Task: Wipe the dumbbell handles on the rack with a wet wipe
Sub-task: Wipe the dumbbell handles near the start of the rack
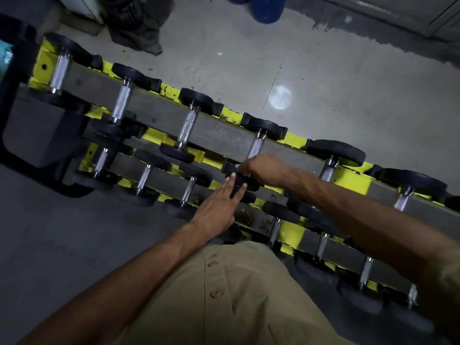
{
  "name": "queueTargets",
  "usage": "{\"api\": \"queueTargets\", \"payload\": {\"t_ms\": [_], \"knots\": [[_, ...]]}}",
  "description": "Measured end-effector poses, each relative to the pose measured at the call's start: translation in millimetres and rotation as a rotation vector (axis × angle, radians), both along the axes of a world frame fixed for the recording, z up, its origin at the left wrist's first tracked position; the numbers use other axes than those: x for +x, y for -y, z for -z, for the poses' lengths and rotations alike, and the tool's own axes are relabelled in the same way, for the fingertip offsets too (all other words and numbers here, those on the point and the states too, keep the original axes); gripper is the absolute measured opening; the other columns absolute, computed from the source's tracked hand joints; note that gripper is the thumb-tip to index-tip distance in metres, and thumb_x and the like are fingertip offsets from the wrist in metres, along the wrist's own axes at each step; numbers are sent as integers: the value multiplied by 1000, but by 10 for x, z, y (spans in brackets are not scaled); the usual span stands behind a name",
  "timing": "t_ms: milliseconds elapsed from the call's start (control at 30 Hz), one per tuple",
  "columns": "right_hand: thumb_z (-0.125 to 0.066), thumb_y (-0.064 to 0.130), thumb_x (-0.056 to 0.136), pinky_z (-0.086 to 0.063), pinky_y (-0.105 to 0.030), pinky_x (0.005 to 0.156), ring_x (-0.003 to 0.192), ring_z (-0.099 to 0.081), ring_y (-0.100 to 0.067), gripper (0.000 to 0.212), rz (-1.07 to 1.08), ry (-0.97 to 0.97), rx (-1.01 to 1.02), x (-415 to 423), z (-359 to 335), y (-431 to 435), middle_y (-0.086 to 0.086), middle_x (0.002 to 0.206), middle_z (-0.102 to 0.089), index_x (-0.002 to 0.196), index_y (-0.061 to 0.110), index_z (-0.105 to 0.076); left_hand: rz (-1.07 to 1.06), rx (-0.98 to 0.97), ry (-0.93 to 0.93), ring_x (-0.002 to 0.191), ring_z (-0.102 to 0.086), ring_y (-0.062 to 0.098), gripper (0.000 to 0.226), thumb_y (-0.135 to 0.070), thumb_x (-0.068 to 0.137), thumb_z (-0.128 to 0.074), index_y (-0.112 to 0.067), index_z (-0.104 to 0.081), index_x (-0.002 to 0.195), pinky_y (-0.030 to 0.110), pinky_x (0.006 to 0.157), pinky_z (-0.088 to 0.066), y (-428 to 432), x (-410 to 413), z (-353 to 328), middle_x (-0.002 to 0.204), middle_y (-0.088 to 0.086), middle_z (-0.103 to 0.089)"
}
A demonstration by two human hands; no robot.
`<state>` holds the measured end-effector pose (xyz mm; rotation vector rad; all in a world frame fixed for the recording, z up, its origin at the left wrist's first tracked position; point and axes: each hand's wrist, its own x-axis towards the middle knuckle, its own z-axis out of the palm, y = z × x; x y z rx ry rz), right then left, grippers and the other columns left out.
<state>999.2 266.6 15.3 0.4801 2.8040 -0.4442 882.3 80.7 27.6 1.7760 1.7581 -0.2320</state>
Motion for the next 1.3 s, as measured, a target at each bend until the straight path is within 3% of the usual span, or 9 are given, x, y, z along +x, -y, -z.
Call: {"api": "queueTargets", "payload": {"t_ms": [100, 233, 333, 500, 667, 833, 967, 1167, 1300], "knots": [[-58, 26, 95, -54, -34, 68, 106, -66, -22, 24, 192, -111, 69, -45, -3, -223, 1, 122, -66, 115, 27, -72, -9, -18, -13, 162, 7, 32, 100, -14, 99, -60, -21, 14, 167, 39, 129, -12, 16, 14, -13, 168, 20, 30], [-66, 29, 95, -51, -36, 64, 89, -60, -26, 17, 341, -215, -2, 10, 126, 77, -5, 108, -53, 106, 19, -73, -8, -16, -10, 162, 6, 35, 100, -15, 98, -60, -19, 14, 166, 40, 129, -12, 15, 44, 26, 167, 23, 31], [-65, 26, 94, -52, -36, 64, 82, -65, -26, 10, 557, -260, -115, 76, 209, 468, -2, 101, -62, 101, 21, -68, 2, -11, -3, 161, 5, 37, 101, -17, 97, -61, -17, 12, 166, 41, 130, -13, 27, 42, 62, 167, 26, 29], [-66, 35, 92, -53, -34, 64, 77, -68, -27, 13, 1039, -277, -55, 165, 290, 654, 0, 83, -74, 95, 23, -69, 9, -24, 1, 161, 5, 36, 104, -18, 98, -64, -18, 14, 166, 40, 129, -15, 23, 35, 35, 166, 25, 33], [-66, 21, 94, -45, -25, 68, 87, -69, -22, 10, 1328, -389, -332, 114, 404, 486, -3, 97, -75, 102, 18, -72, 19, -34, -4, 161, 5, 37, 104, -15, 96, -64, -17, 14, 166, 40, 129, -14, 16, 26, 0, 165, 25, 33], [-61, 18, 96, -41, -28, 64, 83, -67, -28, 13, 1313, -342, -341, -71, 411, 301, -9, 91, -73, 97, 9, -71, 44, -49, 6, 161, 7, 36, 102, -13, 97, -61, -16, 14, 166, 41, 130, -17, -18, -6, -53, 166, 26, 32], [-58, 7, 85, -53, -34, 74, 93, -67, -31, 28, 1218, -229, -450, -75, 396, 542, -12, 103, -73, 112, 7, -67, 93, -56, 22, 161, 6, 39, 97, -11, 96, -58, -13, 9, 167, 43, 130, -19, -50, -107, -69, 165, 29, 30], [-64, 6, 87, -58, -41, 81, 91, -70, -28, 21, 1469, -413, -368, -127, 515, 519, -11, 99, -76, 105, 8, -74, 160, -79, 48, 161, 6, 40, 100, -11, 95, -59, -13, 11, 167, 42, 130, -18, -96, -233, -97, 165, 31, 29], [-64, 10, 90, -49, -28, 74, 86, -65, -19, 16, 1649, -587, -345, -286, 427, 140, -6, 97, -74, 104, 10, -72, 213, -81, 62, 161, 4, 38, 95, -12, 101, -56, -15, 12, 167, 40, 127, -21, -125, -344, -133, 166, 29, 29]]}}
